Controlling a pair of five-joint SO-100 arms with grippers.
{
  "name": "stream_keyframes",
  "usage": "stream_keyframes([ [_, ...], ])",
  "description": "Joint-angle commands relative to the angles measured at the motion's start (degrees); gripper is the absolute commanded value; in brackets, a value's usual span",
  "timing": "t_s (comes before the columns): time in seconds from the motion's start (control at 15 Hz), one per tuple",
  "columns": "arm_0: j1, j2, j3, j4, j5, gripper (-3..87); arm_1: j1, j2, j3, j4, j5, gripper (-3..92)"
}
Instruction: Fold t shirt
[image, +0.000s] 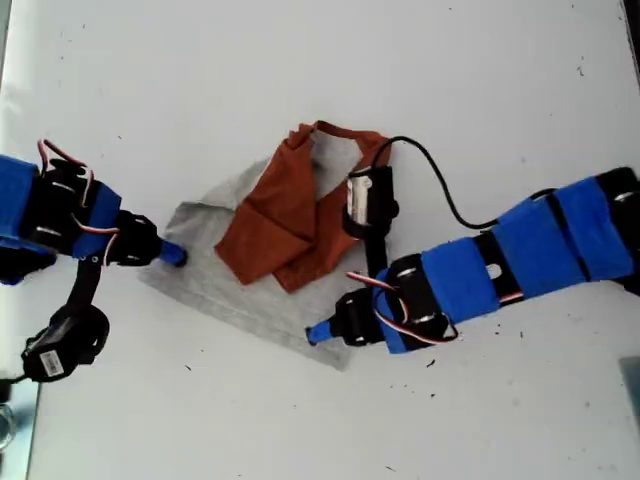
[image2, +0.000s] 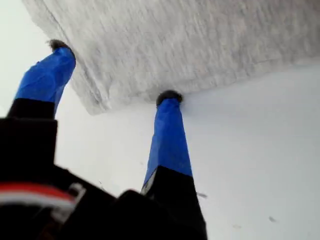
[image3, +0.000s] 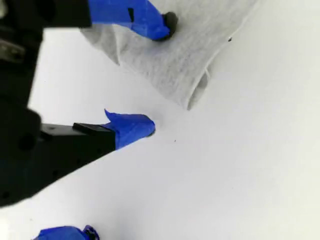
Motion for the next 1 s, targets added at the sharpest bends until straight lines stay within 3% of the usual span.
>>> stream_keyframes([
  [0.0,2.55,-1.41,-4.13,-1.32,0.09,26.5,-2.9,0.88,-5.27,7.03,1.67,33.3],
  [0.2,3.25,-1.41,-5.01,-1.67,-0.18,26.4,-4.92,0.53,-5.98,6.77,3.52,33.2],
  [0.6,2.99,-1.85,-5.8,-2.37,0.18,23.6,-0.88,-3.96,-6.15,0.35,-0.35,33.5],
  [0.93,2.37,-2.9,-7.21,-3.34,-0.26,12.6,3.08,-13.54,-6.15,-7.29,-2.55,27.4],
])
